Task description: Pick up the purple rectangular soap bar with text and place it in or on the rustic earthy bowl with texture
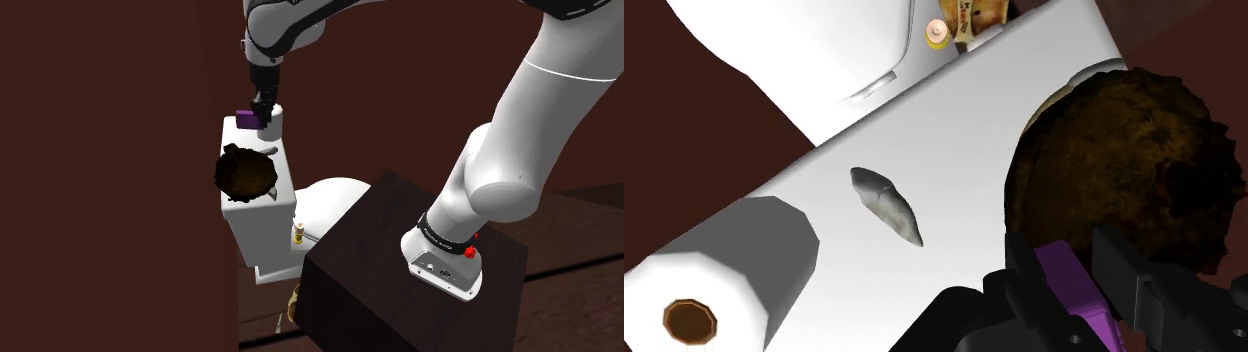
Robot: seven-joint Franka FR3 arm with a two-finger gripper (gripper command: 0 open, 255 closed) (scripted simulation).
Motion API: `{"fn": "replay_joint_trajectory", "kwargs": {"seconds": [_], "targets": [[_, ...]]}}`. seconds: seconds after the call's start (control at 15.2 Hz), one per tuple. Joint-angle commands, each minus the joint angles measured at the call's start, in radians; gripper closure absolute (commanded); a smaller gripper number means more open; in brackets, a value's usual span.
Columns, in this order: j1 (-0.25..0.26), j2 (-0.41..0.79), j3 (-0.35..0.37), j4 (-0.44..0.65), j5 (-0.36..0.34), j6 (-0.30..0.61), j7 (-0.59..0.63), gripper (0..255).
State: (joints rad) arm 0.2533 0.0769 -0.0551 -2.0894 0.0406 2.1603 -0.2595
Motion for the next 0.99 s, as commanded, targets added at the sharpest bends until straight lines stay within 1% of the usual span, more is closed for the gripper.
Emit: {"fn": "replay_joint_trajectory", "kwargs": {"seconds": [0.0,0.13,0.92], "targets": [[0.025,-0.016,0.021,-0.023,-0.002,0.009,0.050,255],[0.046,-0.022,0.040,-0.029,-0.004,0.010,0.089,255],[0.046,0.066,0.041,-0.093,0.003,0.162,0.082,255]]}}
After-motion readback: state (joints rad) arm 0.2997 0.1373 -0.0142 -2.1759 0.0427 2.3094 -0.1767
